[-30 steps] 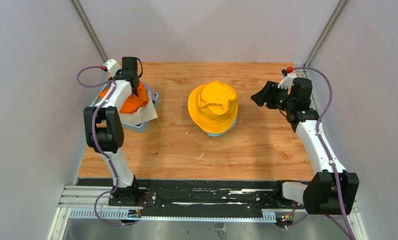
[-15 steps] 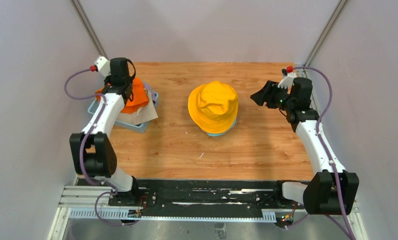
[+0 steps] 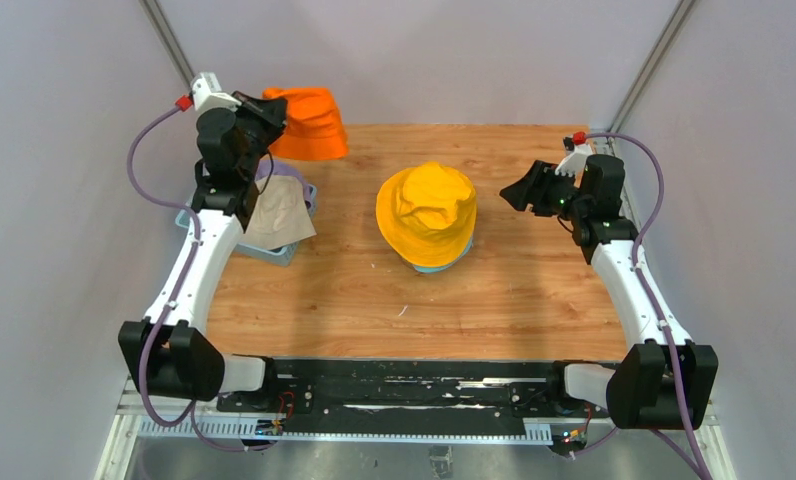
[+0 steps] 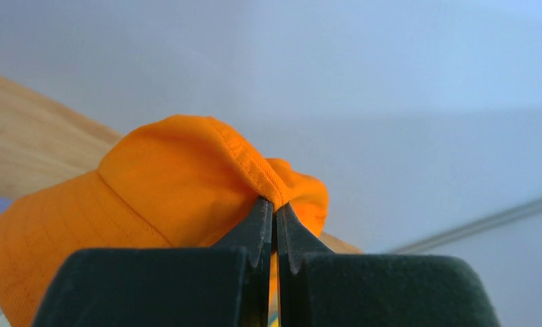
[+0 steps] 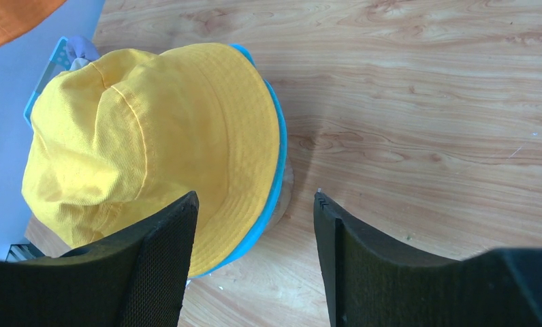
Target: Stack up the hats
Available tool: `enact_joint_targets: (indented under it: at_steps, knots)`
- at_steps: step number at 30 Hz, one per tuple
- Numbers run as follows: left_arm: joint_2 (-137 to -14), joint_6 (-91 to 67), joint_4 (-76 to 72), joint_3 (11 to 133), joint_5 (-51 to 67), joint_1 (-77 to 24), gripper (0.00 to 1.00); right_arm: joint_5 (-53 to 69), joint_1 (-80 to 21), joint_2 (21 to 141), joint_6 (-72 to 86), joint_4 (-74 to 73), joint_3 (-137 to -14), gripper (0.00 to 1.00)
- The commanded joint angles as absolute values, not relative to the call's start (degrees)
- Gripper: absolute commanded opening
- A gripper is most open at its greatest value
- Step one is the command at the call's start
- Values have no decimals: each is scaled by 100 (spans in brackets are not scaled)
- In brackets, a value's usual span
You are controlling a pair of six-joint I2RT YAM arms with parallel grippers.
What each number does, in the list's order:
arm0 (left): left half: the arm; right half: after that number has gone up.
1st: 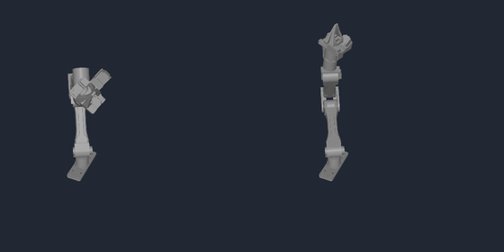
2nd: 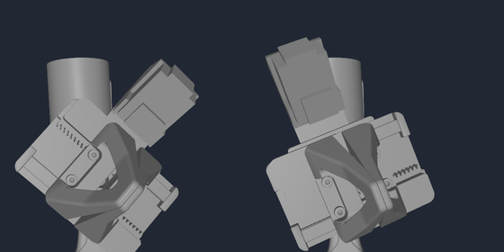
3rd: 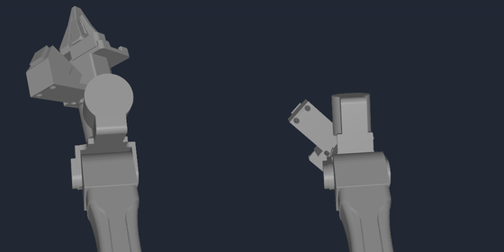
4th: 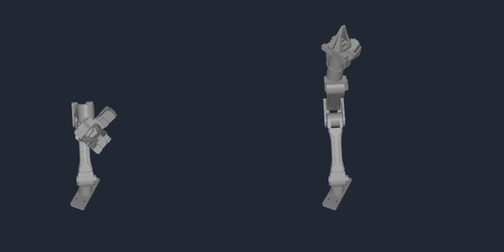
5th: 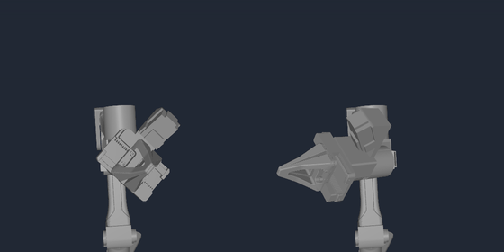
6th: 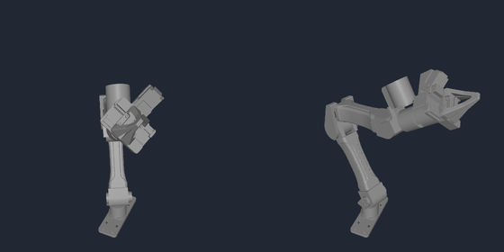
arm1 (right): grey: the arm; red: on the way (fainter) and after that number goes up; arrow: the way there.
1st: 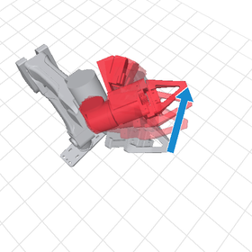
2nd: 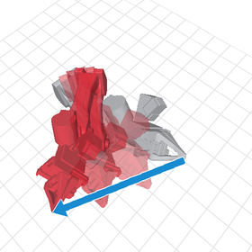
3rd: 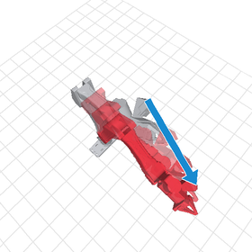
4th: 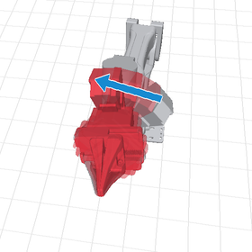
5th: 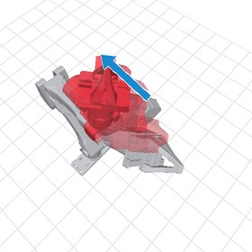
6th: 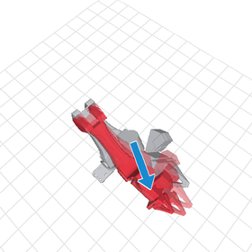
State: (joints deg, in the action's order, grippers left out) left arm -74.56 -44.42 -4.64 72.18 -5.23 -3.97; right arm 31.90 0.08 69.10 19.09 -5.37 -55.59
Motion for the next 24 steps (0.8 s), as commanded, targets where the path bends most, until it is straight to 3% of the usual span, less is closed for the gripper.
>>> enact_joint_targets:
  at_steps: [1, 16, 24]
  knots:
    - [-7654, -4601, -1871, 7347, 823, -597, 0, 3261, -26, 6902, 1951, -380, -5557, 63]
    - [-9201, -6825, -5340, 8054, 2581, -1403, 0, 3171, -26, 6856, 1905, -387, -5502, 63]
    - [-9609, -7629, -6131, 8251, 2959, -1977, 0, 2998, -22, 6760, 1876, -396, -5469, 63]
